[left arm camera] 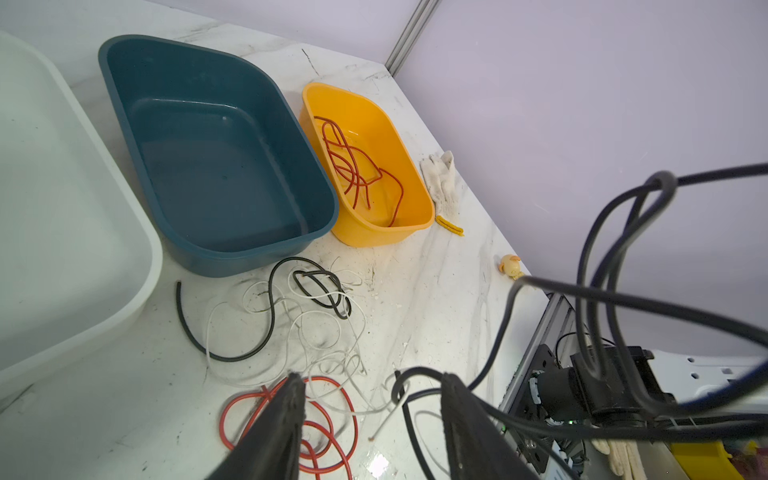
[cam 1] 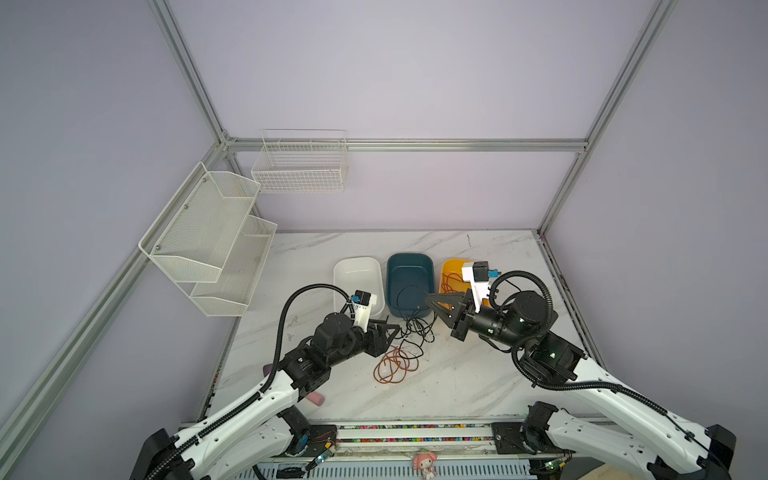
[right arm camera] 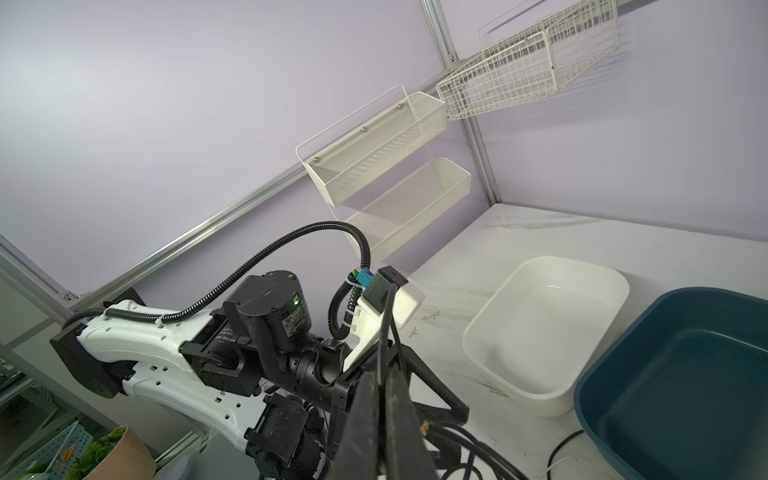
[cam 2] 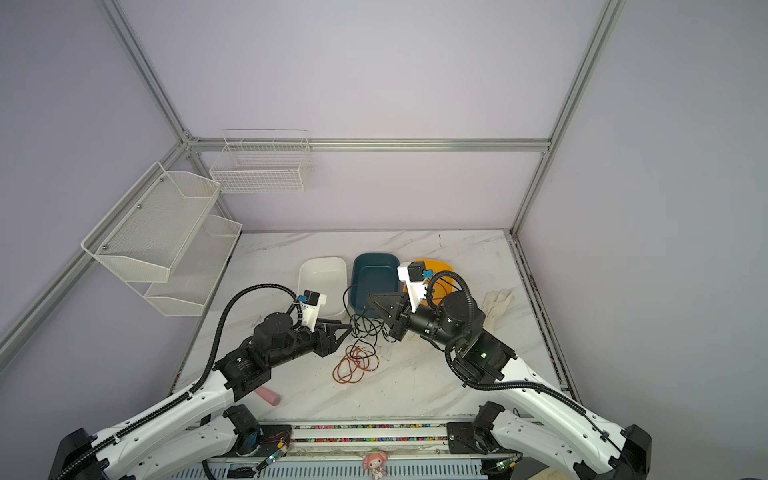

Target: Untangle the cables

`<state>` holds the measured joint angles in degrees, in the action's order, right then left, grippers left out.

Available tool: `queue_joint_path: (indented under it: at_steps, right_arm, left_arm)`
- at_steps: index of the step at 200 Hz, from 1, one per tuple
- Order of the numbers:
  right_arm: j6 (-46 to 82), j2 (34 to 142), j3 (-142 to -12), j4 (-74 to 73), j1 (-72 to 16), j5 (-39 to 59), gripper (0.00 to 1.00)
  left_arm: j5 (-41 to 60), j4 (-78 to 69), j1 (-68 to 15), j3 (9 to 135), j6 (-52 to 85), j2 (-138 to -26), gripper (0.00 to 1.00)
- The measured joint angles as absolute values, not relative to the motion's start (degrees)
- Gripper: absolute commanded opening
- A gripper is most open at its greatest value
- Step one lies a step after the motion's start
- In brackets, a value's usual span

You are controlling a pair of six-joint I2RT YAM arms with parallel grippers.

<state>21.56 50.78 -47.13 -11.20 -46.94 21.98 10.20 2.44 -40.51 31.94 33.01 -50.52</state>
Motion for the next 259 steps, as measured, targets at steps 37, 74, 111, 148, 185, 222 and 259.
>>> queue_joint_path:
  at_steps: [37,74,111,148,185,222,259]
  right_arm:
    - [21.78,50.11,-47.13,-11.35,-46.94,21.91,0.00]
    - [21.80,49.93,-47.13,-11.40,-46.94,21.93,0.00]
    - [22.02,50.28,-47.13,-12.19,-46.94,22.13,0.00]
    - [22.48,50.52,-47.13,-13.23,-46.94,23.27,0.00]
    - [23.24,50.68,-47.13,-14.59,-46.94,24.73,0.00]
    - [24.21,50.57,-46.98,-15.79,-46.94,26.37,0.00]
    - [25.04,50.41,-46.94,-16.84,-46.94,27.31,0.00]
  left_arm:
    - [12.23,-0.64,-40.51,30.57,34.00,-51.72,0.65]
    - [14.96,-3.51,-40.51,29.15,34.87,-52.56,0.75]
    - [18.22,-7.64,-40.51,28.03,35.40,-52.56,0.80]
    - [20.88,-11.20,-40.51,27.18,35.57,-53.63,0.76]
    - [20.99,-12.19,-40.51,27.20,35.88,-55.05,0.66]
    - [19.18,-11.14,-40.51,27.20,35.79,-55.11,0.60]
    - [16.82,-11.07,-40.51,27.20,35.86,-54.72,0.53]
